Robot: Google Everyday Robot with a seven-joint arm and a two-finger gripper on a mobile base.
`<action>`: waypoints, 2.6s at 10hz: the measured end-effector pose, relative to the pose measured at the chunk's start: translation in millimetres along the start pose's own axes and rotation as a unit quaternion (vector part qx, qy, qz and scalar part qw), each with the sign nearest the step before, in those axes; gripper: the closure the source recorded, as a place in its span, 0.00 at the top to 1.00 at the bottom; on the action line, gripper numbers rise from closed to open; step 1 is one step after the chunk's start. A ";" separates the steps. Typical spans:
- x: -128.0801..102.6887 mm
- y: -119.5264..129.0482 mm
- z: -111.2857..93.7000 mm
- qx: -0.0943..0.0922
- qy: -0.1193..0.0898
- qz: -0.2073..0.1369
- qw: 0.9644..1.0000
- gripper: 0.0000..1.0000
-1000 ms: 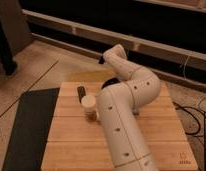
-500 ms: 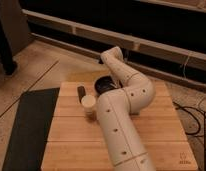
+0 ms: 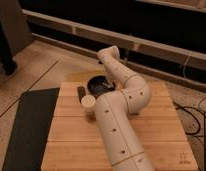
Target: Drag the ceramic bowl in a circle
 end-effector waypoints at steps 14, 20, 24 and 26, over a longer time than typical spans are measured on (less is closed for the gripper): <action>6.0 1.0 0.0 -0.005 0.008 -0.001 1.000 0.32; 6.0 0.9 0.0 -0.005 0.008 -0.001 1.000 0.32; 6.0 0.7 0.1 -0.004 0.008 -0.001 1.000 0.30; 6.0 1.1 0.0 -0.005 0.008 -0.001 1.000 0.52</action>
